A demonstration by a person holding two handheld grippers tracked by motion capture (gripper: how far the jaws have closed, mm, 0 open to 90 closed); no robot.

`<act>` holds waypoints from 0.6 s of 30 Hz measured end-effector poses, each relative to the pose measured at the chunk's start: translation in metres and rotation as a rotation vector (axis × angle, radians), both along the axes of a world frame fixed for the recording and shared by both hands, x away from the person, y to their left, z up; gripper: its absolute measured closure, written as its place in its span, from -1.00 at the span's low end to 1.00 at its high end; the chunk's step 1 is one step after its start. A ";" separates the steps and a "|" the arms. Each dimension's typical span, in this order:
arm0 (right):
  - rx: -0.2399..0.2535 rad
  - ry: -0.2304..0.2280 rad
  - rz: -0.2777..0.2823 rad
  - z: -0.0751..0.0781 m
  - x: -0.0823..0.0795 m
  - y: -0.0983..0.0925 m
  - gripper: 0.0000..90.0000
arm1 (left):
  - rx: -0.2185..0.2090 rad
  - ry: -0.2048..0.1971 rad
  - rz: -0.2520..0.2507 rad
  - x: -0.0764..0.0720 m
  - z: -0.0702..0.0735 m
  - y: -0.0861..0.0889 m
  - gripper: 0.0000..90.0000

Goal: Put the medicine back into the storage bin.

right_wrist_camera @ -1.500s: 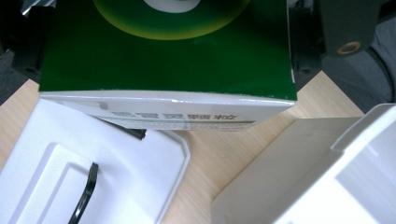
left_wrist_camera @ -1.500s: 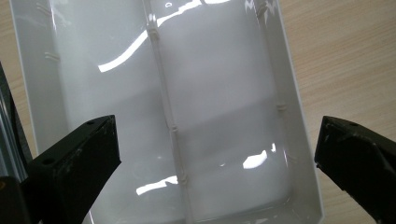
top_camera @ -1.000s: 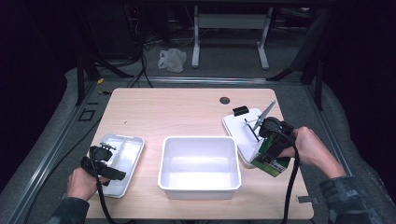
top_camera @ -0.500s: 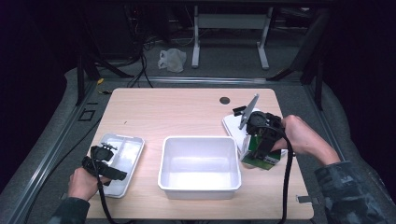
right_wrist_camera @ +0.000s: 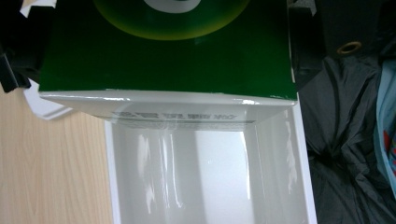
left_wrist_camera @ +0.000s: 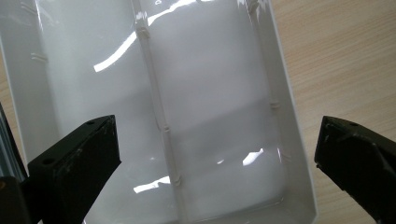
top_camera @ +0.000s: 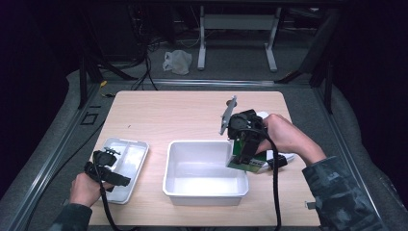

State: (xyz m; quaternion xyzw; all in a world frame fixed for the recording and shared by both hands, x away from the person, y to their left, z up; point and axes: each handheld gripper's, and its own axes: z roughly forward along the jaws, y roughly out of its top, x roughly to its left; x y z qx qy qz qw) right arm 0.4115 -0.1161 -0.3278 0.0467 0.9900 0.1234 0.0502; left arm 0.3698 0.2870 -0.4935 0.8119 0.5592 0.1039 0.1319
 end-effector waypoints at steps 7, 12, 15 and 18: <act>0.002 0.024 0.034 -0.020 0.002 0.024 -0.65 | 0.003 0.003 -0.001 0.000 0.000 0.000 -1.00; -0.009 0.028 0.040 -0.031 0.003 0.033 -0.65 | 0.005 0.005 -0.005 0.000 0.000 0.000 -1.00; -0.035 0.030 0.055 -0.045 0.005 0.044 -0.65 | 0.005 0.008 -0.003 0.001 -0.001 -0.001 -1.00; -0.051 0.037 0.062 -0.051 0.007 0.049 -0.65 | 0.004 0.009 -0.003 0.001 -0.001 -0.001 -1.00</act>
